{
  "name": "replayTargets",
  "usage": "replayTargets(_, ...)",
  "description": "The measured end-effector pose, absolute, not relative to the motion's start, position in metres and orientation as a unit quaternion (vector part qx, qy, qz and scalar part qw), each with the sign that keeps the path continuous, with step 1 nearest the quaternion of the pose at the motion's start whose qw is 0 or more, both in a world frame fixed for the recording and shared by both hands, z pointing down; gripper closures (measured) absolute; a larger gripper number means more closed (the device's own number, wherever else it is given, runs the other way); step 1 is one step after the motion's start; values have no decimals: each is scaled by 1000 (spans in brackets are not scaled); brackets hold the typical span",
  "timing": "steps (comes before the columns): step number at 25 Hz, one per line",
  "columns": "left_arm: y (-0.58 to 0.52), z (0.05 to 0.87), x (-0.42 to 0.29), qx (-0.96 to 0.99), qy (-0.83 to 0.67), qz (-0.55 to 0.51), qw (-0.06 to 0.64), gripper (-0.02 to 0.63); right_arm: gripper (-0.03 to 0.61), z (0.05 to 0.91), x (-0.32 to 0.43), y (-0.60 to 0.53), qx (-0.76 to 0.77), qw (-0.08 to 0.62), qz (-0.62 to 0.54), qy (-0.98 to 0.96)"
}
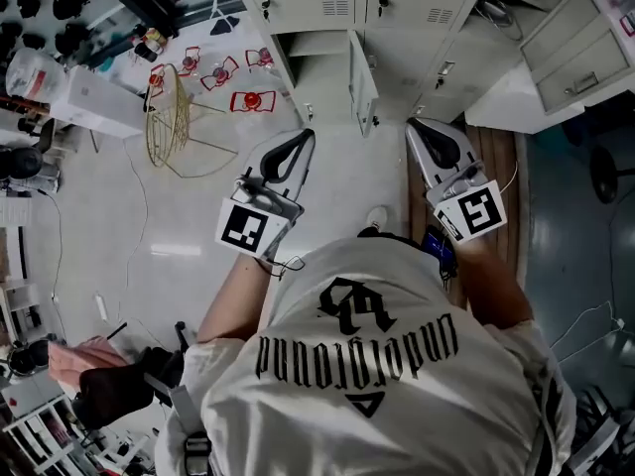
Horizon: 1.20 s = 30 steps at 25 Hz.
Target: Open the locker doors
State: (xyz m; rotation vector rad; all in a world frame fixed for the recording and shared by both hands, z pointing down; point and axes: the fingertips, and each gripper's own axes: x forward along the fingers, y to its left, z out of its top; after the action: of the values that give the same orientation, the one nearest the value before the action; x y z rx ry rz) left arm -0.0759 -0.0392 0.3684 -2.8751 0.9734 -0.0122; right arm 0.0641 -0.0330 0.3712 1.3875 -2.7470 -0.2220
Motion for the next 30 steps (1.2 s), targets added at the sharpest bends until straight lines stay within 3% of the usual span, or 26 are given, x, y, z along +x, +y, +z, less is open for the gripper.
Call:
replayTargets(15, 108, 374, -227, -955, 295, 1, 32, 607, 574, 367, -66, 122, 485, 35, -83, -870)
replayTargets(30, 176, 368, -219, -958, 285, 16, 31, 607, 574, 364, -47, 213, 494, 35, -84, -865)
